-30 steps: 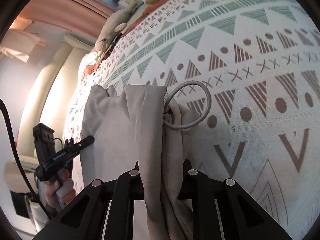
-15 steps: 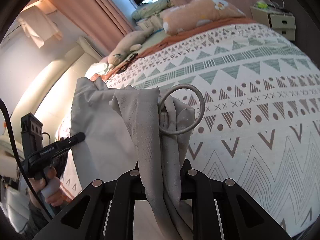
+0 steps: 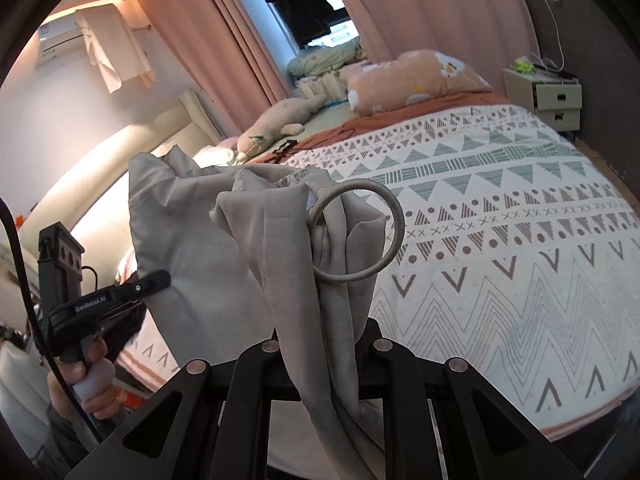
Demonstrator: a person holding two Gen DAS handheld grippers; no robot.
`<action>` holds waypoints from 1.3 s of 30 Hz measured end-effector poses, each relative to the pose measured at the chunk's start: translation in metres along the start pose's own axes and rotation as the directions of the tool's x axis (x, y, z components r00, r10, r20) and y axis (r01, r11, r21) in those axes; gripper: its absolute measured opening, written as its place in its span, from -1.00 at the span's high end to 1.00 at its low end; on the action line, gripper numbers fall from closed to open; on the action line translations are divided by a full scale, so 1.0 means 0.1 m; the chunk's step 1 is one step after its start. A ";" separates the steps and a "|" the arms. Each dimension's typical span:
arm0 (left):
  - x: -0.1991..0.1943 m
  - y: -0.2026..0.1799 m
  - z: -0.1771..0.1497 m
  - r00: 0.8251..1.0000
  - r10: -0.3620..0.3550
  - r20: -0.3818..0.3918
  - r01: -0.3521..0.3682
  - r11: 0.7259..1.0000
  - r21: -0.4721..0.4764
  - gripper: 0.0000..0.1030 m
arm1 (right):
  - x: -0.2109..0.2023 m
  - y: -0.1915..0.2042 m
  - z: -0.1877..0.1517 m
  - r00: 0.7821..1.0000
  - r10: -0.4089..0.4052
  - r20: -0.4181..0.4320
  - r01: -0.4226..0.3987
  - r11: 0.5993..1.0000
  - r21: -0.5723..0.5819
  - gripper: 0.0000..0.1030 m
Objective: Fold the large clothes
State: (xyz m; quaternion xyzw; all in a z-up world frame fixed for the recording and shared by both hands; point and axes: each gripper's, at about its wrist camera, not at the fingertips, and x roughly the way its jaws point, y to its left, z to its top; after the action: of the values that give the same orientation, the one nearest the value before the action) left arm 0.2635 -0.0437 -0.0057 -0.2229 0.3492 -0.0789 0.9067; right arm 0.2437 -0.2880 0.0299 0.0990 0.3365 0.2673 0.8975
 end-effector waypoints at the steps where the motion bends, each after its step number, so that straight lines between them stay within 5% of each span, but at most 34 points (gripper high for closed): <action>1: -0.07 -0.03 -0.03 1.000 -0.004 0.007 0.004 1.000 0.008 0.74 | -0.10 0.05 -0.03 1.000 -0.001 0.016 0.001 1.000 -0.009 0.72; 22: -1.02 -0.94 -0.19 0.988 -0.135 0.077 0.123 0.981 0.149 0.75 | -1.40 0.29 0.02 0.980 -0.063 0.190 0.078 0.994 -0.075 0.73; 39: -0.50 -1.93 -0.05 0.980 -0.201 -0.001 0.196 0.956 0.220 0.75 | -1.84 -0.53 0.31 0.960 -0.134 0.244 0.148 0.988 -0.039 0.73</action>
State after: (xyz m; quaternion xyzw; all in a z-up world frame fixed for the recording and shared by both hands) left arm 0.2255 -0.2020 0.1093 -0.1566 0.3045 -0.2050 0.9169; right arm 0.1698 -0.4326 0.1359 0.0808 0.2237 0.1982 0.9509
